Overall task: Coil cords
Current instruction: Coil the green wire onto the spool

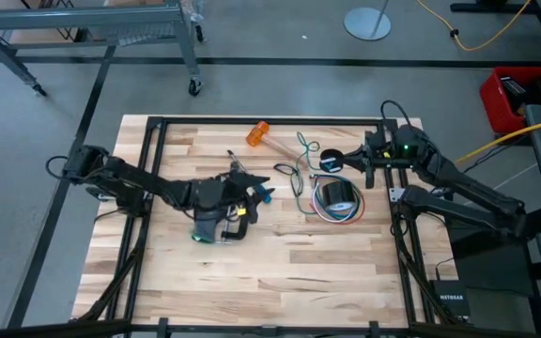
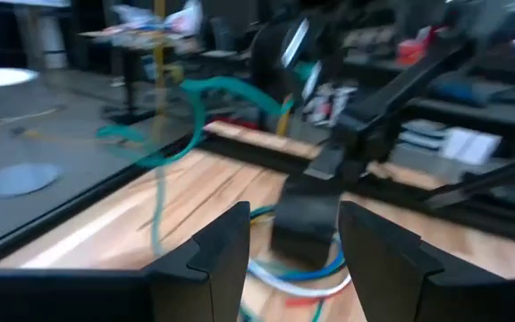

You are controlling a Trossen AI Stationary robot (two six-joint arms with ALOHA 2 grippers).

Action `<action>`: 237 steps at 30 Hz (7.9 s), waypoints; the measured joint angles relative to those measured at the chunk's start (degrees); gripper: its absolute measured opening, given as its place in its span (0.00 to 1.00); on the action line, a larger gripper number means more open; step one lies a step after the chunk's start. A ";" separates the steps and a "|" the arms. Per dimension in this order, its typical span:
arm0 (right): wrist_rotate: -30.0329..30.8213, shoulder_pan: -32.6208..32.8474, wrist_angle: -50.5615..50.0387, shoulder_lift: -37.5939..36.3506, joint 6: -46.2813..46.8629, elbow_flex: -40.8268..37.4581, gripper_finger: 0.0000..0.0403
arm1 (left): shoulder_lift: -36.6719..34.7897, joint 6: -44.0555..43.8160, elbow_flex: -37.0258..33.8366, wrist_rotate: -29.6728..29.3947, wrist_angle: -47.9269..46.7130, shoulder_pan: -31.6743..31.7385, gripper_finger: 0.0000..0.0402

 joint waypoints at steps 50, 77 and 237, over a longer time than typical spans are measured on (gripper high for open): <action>-6.58 0.00 36.35 16.85 -10.10 -12.38 0.03 | 12.87 8.52 15.37 32.27 -6.32 21.50 0.41; -6.13 -0.04 37.18 16.08 -12.01 -11.62 0.01 | 12.61 2.68 15.37 31.32 -8.88 23.17 0.41; 14.48 0.23 19.04 10.10 -1.49 -10.39 0.00 | 12.61 -32.84 19.32 29.09 -15.72 24.29 0.00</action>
